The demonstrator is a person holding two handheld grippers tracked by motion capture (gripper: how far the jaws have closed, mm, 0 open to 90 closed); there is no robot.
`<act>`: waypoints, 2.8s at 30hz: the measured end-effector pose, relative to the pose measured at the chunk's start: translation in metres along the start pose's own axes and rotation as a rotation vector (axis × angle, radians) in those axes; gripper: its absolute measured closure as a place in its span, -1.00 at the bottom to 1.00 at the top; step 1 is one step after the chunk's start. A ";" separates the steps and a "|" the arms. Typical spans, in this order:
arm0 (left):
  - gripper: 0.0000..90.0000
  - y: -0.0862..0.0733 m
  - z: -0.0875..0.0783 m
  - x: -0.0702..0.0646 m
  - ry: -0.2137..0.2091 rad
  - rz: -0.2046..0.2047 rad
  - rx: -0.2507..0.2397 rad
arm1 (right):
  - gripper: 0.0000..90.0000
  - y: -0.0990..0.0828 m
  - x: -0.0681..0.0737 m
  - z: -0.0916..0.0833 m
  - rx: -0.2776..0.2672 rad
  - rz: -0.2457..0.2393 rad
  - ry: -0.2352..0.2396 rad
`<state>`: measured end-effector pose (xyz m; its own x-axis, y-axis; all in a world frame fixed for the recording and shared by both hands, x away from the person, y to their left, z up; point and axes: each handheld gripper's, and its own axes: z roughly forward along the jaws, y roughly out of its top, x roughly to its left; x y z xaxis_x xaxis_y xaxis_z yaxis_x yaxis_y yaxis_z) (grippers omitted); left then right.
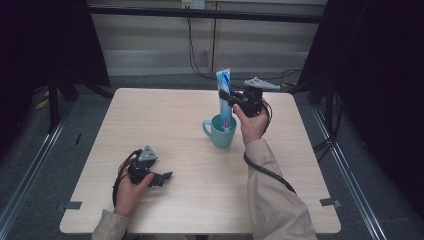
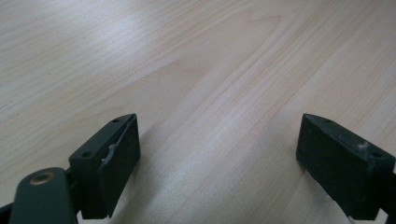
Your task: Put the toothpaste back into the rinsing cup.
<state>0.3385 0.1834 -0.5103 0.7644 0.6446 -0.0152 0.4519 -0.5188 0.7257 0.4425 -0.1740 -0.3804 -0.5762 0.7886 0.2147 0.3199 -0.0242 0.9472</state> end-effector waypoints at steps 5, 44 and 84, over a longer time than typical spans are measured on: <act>-0.70 0.000 0.000 0.000 -0.001 0.005 0.004 | 0.63 -0.006 0.000 0.003 0.018 -0.005 -0.005; -0.70 -0.001 -0.002 0.000 -0.001 0.014 0.008 | 0.59 -0.052 -0.004 0.007 0.068 0.002 -0.015; -0.70 -0.001 -0.002 0.000 -0.003 0.013 0.007 | 0.10 -0.054 -0.007 0.006 0.109 -0.004 -0.057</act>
<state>0.3374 0.1846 -0.5098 0.7717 0.6359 -0.0081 0.4454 -0.5313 0.7206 0.4335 -0.1749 -0.4347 -0.5345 0.8225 0.1944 0.3994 0.0432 0.9158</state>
